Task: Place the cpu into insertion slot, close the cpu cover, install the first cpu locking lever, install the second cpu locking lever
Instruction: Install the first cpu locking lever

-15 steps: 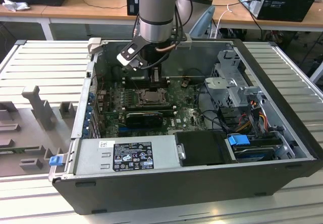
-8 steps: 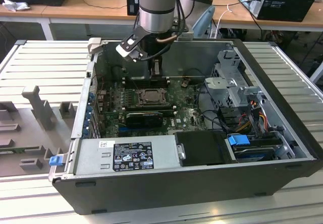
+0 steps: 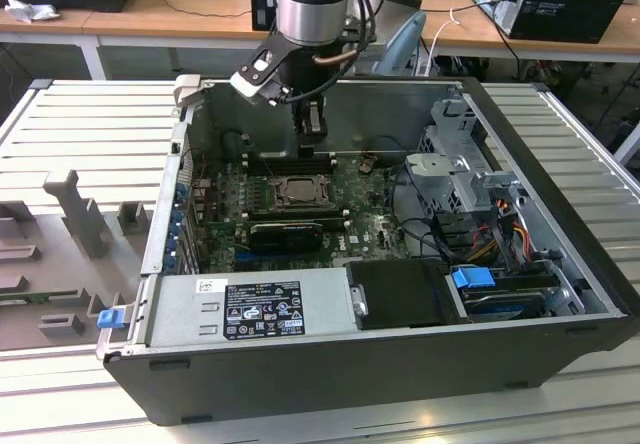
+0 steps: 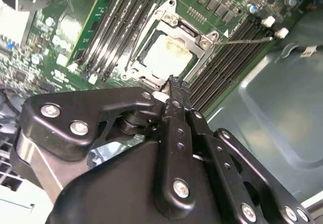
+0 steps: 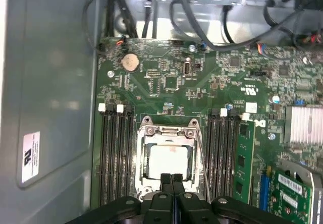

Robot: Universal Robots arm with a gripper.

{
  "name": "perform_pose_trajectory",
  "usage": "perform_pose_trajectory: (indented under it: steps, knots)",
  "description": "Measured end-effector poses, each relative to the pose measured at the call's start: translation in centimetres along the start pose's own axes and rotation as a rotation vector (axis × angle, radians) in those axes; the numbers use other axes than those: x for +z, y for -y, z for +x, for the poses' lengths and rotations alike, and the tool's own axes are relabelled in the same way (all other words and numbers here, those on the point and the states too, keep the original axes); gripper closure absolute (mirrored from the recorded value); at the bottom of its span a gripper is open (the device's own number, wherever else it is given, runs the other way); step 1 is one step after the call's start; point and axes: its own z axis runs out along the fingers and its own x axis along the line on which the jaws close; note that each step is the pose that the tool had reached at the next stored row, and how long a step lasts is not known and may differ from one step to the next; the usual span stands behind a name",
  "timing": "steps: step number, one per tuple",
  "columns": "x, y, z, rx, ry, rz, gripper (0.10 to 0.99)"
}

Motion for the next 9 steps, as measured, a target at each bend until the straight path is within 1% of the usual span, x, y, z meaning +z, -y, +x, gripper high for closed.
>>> perform_pose_trajectory:
  steps: [1,2,4,7,9]
  knots:
    - [0.01,0.00,0.00,-0.059,-0.0006,0.001,0.980]
    - [0.01,-0.01,0.00,-0.100,-0.0012,0.002,0.980]
    - [0.02,-0.01,0.00,-0.150,-0.0018,0.003,0.980]
    - [0.02,-0.01,0.00,-0.203,-0.0024,0.004,0.980]
    - [0.02,-0.01,0.00,-0.222,-0.0026,0.004,0.980]
